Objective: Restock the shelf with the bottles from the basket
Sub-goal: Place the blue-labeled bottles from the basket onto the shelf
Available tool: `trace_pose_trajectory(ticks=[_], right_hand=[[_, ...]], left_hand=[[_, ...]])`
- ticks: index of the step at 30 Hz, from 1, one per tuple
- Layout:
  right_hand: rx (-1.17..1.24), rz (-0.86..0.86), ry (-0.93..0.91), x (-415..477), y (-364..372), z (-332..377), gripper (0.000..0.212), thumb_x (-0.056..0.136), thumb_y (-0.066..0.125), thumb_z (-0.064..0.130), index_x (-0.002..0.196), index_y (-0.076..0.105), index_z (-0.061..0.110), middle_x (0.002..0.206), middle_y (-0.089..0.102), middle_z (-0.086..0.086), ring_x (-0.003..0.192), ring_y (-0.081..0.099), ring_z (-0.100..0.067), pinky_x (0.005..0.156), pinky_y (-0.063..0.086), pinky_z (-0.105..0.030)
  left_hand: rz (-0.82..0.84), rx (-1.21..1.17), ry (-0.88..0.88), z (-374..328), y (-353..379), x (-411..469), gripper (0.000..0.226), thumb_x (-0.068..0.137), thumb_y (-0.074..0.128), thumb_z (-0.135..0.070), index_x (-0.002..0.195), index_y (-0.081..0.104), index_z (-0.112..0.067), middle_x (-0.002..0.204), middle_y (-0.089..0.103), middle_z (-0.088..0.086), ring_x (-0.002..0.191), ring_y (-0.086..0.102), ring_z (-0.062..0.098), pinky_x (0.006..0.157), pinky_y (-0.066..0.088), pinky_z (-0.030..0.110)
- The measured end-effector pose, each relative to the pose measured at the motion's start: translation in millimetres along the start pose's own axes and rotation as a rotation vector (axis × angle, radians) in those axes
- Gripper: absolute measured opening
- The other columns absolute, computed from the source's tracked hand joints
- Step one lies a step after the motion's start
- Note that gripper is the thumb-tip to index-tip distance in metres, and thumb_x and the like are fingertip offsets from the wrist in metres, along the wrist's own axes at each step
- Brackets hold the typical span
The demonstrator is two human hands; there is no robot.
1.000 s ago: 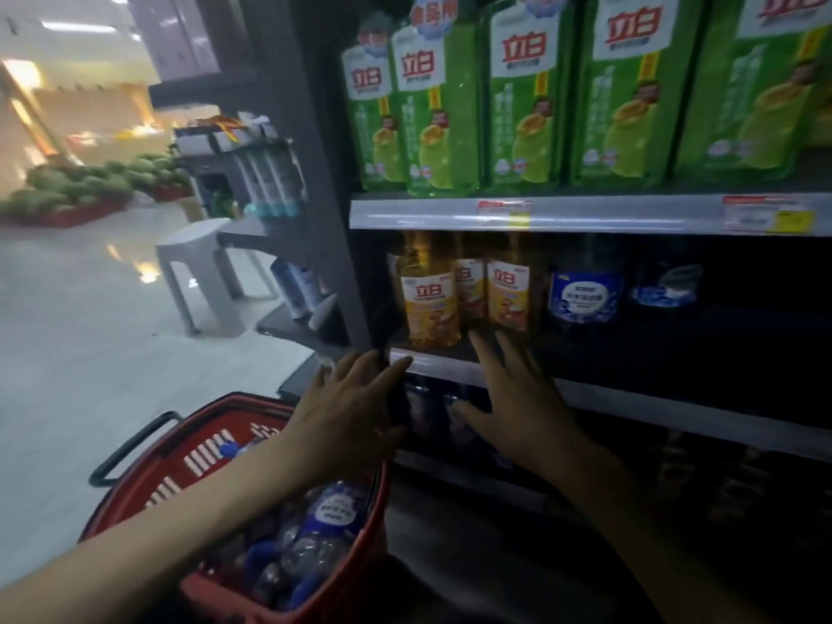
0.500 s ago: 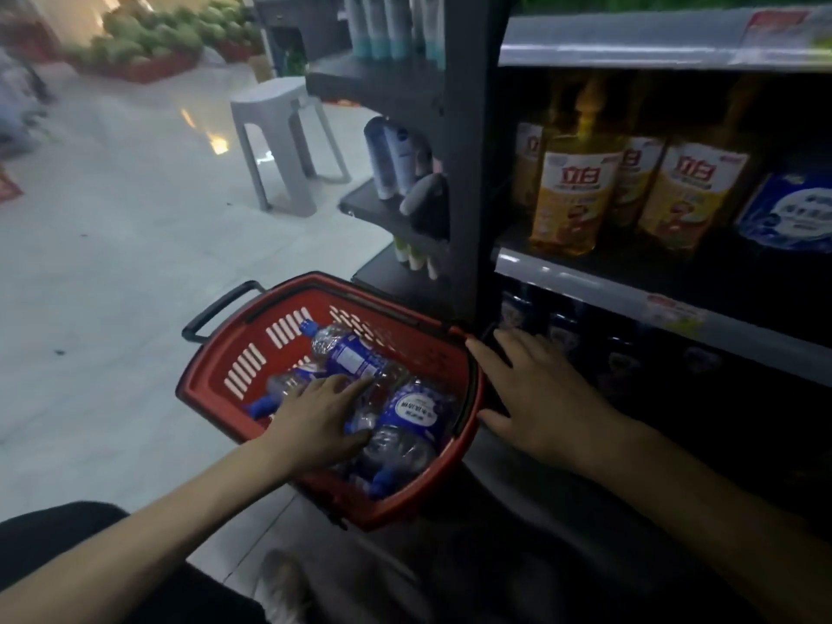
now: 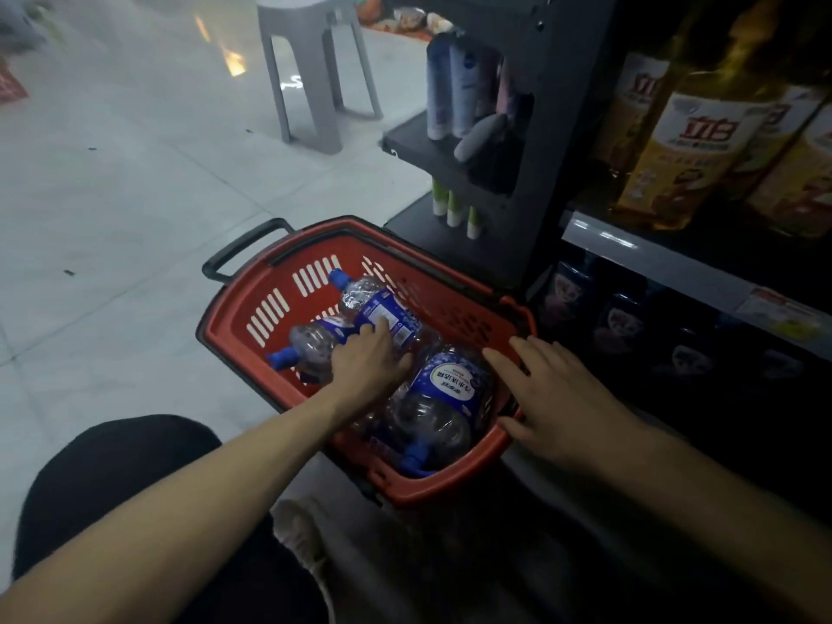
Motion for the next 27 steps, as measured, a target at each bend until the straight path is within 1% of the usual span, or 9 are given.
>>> trace_pose_trajectory(ticks=[2, 5, 10, 12, 14, 18, 21, 23, 27], right_hand=[[0.011, 0.005, 0.006, 3, 2, 0, 0.088, 0.098, 0.053, 0.055, 0.162, -0.001, 0.026, 0.167, 0.011, -0.01, 0.155, 0.01, -0.028, 0.126, 0.004, -0.042], [0.027, 0.036, 0.03, 7, 6, -4, 0.086, 0.099, 0.05, 0.058, 0.162, 0.0, 0.026, 0.168, 0.012, -0.009, 0.155, 0.01, -0.026, 0.126, 0.006, -0.042], [0.017, 0.088, 0.051, 5, 13, -15, 0.086, 0.1, 0.046, 0.059, 0.163, 0.0, 0.025, 0.168, 0.01, -0.01, 0.156, 0.008, -0.028, 0.128, 0.01, -0.044], [0.03, 0.085, 0.054, 4, 16, -18, 0.084, 0.1, 0.044, 0.061, 0.163, 0.001, 0.025, 0.168, 0.011, -0.009, 0.156, 0.009, -0.026, 0.128, 0.012, -0.043], [0.036, 0.075, 0.055, 2, 20, -19, 0.081, 0.1, 0.04, 0.063, 0.163, 0.004, 0.026, 0.168, 0.012, -0.008, 0.155, 0.011, -0.025, 0.127, 0.014, -0.041], [0.068, 0.071, 0.061, -3, 28, -21, 0.075, 0.1, 0.035, 0.063, 0.162, 0.008, 0.029, 0.169, 0.009, -0.008, 0.156, 0.008, -0.025, 0.126, 0.014, -0.04], [0.074, 0.08, 0.067, -5, 33, -22, 0.075, 0.099, 0.033, 0.064, 0.162, 0.007, 0.031, 0.169, 0.007, -0.008, 0.157, 0.005, -0.027, 0.127, 0.015, -0.043], [0.071, 0.087, 0.064, -5, 34, -23, 0.077, 0.1, 0.039, 0.062, 0.162, 0.006, 0.031, 0.17, 0.005, -0.007, 0.157, 0.003, -0.026, 0.127, 0.015, -0.044], [0.056, 0.091, 0.049, -3, 33, -26, 0.078, 0.1, 0.043, 0.059, 0.161, 0.004, 0.031, 0.17, 0.003, -0.006, 0.157, 0.001, -0.026, 0.127, 0.014, -0.043]], left_hand=[[-0.007, -0.16, -0.144, -1, 9, 12, 0.081, 0.091, 0.054, -0.069, 0.139, 0.035, -0.007, 0.118, 0.062, 0.012, 0.098, 0.067, 0.033, 0.08, 0.059, 0.049], [-0.005, -0.311, -0.272, 2, 31, 34, 0.11, 0.084, 0.046, -0.073, 0.156, 0.005, 0.0, 0.117, 0.065, 0.016, 0.089, 0.07, 0.035, 0.077, 0.061, 0.051], [0.053, -0.647, -0.459, -12, 39, 53, 0.123, 0.087, 0.061, -0.065, 0.156, -0.018, -0.001, 0.107, 0.067, 0.011, 0.092, 0.071, 0.034, 0.083, 0.06, 0.048], [0.044, -0.783, -0.564, -18, 36, 59, 0.127, 0.085, 0.066, -0.064, 0.156, -0.013, 0.005, 0.115, 0.067, 0.014, 0.103, 0.07, 0.036, 0.089, 0.059, 0.046], [0.066, -0.914, -0.642, -21, 33, 61, 0.115, 0.085, 0.071, -0.059, 0.156, 0.012, 0.01, 0.135, 0.061, 0.021, 0.118, 0.065, 0.039, 0.095, 0.056, 0.041], [0.151, -1.171, -0.707, -25, 38, 65, 0.067, 0.092, 0.077, -0.035, 0.141, 0.052, 0.003, 0.136, 0.063, 0.017, 0.116, 0.067, 0.031, 0.059, 0.045, 0.023], [0.152, -1.423, -0.813, -24, 46, 77, 0.064, 0.083, 0.086, -0.029, 0.131, 0.053, -0.002, 0.13, 0.066, 0.018, 0.089, 0.068, 0.023, 0.073, 0.058, 0.033], [0.087, -1.487, -0.916, -25, 41, 78, 0.082, 0.075, 0.091, -0.027, 0.137, 0.044, -0.001, 0.132, 0.062, 0.015, 0.105, 0.065, 0.03, 0.093, 0.054, 0.047], [0.072, -1.584, -0.95, -28, 39, 76, 0.086, 0.075, 0.092, -0.025, 0.142, 0.041, -0.004, 0.135, 0.058, 0.013, 0.119, 0.061, 0.035, 0.098, 0.054, 0.051]])
Point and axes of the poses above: each hand's wrist, its own x-axis towards the middle knuckle, its own y-axis out of the palm, z = x × y, the point moved 1 cm from there along x, towards the middle knuckle
